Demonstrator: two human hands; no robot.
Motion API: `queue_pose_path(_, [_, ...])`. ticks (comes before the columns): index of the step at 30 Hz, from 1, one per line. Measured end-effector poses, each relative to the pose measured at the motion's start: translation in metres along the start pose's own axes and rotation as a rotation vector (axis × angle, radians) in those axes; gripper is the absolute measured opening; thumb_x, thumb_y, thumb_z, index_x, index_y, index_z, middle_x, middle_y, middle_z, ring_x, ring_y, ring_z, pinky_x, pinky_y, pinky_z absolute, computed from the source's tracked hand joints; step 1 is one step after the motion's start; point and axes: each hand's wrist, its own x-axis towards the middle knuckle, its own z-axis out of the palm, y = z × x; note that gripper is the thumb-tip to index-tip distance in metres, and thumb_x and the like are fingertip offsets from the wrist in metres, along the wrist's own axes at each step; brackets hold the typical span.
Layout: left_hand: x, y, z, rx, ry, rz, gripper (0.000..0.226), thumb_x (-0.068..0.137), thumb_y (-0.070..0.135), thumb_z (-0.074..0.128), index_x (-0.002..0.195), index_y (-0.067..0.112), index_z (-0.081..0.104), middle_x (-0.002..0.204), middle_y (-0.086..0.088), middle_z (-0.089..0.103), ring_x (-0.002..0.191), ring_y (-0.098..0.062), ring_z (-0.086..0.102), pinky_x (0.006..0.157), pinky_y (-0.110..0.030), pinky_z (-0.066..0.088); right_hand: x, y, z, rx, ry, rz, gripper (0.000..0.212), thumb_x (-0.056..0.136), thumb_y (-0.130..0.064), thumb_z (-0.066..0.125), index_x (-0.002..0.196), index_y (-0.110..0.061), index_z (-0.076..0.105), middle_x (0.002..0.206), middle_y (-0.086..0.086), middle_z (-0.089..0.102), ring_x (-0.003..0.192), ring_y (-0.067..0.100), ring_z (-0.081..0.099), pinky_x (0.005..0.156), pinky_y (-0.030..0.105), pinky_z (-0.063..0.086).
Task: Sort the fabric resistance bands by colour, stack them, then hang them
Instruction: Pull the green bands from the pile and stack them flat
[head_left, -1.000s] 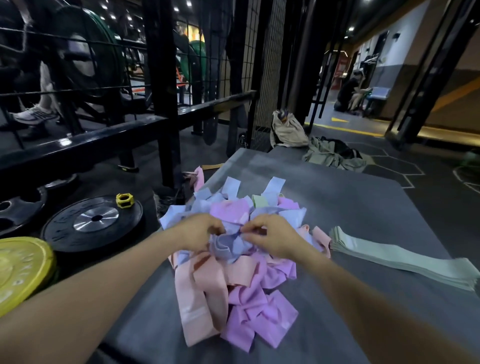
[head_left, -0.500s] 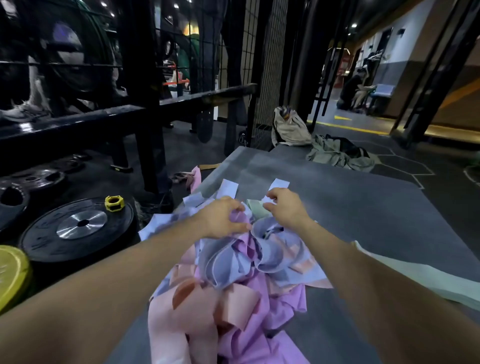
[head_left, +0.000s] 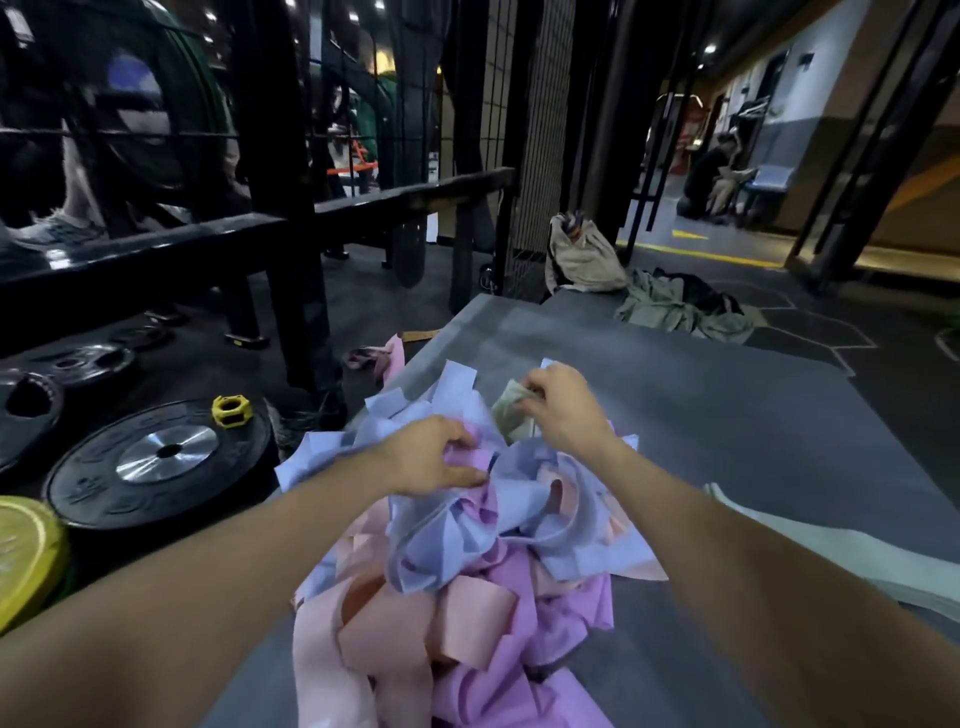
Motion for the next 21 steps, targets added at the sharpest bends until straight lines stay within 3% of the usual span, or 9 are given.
queue_pose_path(2, [-0.006, 0.005, -0.012, 0.009, 0.059, -0.011, 0.041, 0.083, 0.045, 0.065, 0.11, 0.016, 0.06, 0.115, -0.006, 0.06, 0.107, -0.022, 0.055, 0.088, -0.026, 0.041, -0.001, -0.014, -0.026, 0.081, 0.065, -0.003, 0.036, 0.083, -0.008, 0.061, 0.055, -0.016, 0.039, 0.063, 0.004, 0.038, 0.066, 0.022, 0.037, 0.058, 0.031, 0.03])
queue_pose_path(4, [-0.014, 0.013, -0.026, -0.052, 0.143, -0.019, 0.044, 0.085, 0.038, 0.065, 0.121, 0.015, 0.057, 0.123, -0.003, 0.056, 0.113, -0.02, 0.053, 0.093, -0.025, 0.04, -0.004, -0.027, -0.053, 0.162, 0.138, -0.006, 0.023, 0.087, -0.009, 0.058, 0.066, -0.01, 0.048, 0.065, 0.002, 0.041, 0.067, 0.019, 0.039, 0.054, 0.029, 0.029])
queue_pose_path(8, [-0.03, 0.043, -0.049, -0.223, 0.306, 0.006, 0.04, 0.088, 0.024, 0.064, 0.123, 0.006, 0.055, 0.122, -0.008, 0.057, 0.113, -0.02, 0.053, 0.084, -0.027, 0.043, -0.021, -0.046, -0.093, 0.212, 0.191, -0.023, 0.008, 0.089, -0.009, 0.053, 0.082, -0.009, 0.055, 0.077, 0.004, 0.05, 0.067, 0.016, 0.044, 0.044, 0.007, 0.033])
queue_pose_path(12, [-0.047, 0.081, -0.06, -0.265, 0.387, 0.047, 0.043, 0.084, 0.028, 0.068, 0.114, 0.001, 0.053, 0.107, -0.011, 0.059, 0.095, -0.026, 0.055, 0.077, -0.029, 0.043, -0.05, -0.062, -0.122, 0.26, 0.238, -0.032, 0.014, 0.09, -0.014, 0.056, 0.085, -0.001, 0.058, 0.075, 0.007, 0.057, 0.07, 0.016, 0.047, 0.048, 0.019, 0.029])
queue_pose_path(15, [-0.061, 0.114, -0.064, -0.362, 0.368, 0.096, 0.05, 0.077, 0.036, 0.073, 0.112, 0.005, 0.057, 0.107, -0.009, 0.063, 0.098, -0.025, 0.059, 0.088, -0.042, 0.047, -0.078, -0.077, -0.149, 0.252, 0.256, -0.062, 0.015, 0.09, -0.016, 0.058, 0.078, -0.006, 0.056, 0.069, 0.006, 0.052, 0.068, 0.018, 0.044, 0.053, 0.026, 0.026])
queue_pose_path(18, [-0.075, 0.141, -0.063, -0.499, 0.375, 0.128, 0.055, 0.07, 0.045, 0.072, 0.112, 0.013, 0.057, 0.1, -0.003, 0.067, 0.092, -0.022, 0.063, 0.084, -0.041, 0.051, -0.105, -0.088, -0.175, 0.231, 0.268, -0.082, 0.018, 0.092, -0.017, 0.057, 0.088, 0.001, 0.056, 0.075, 0.011, 0.053, 0.069, 0.02, 0.044, 0.058, 0.028, 0.027])
queue_pose_path(21, [-0.088, 0.162, -0.06, -0.46, 0.445, 0.137, 0.018, 0.085, 0.02, 0.063, 0.096, 0.006, 0.06, 0.078, -0.002, 0.059, 0.075, -0.022, 0.054, 0.064, -0.03, 0.039, -0.135, -0.087, -0.2, 0.228, 0.307, -0.071, 0.023, 0.091, -0.016, 0.058, 0.072, -0.012, 0.046, 0.063, 0.0, 0.044, 0.057, 0.012, 0.038, 0.053, 0.025, 0.028])
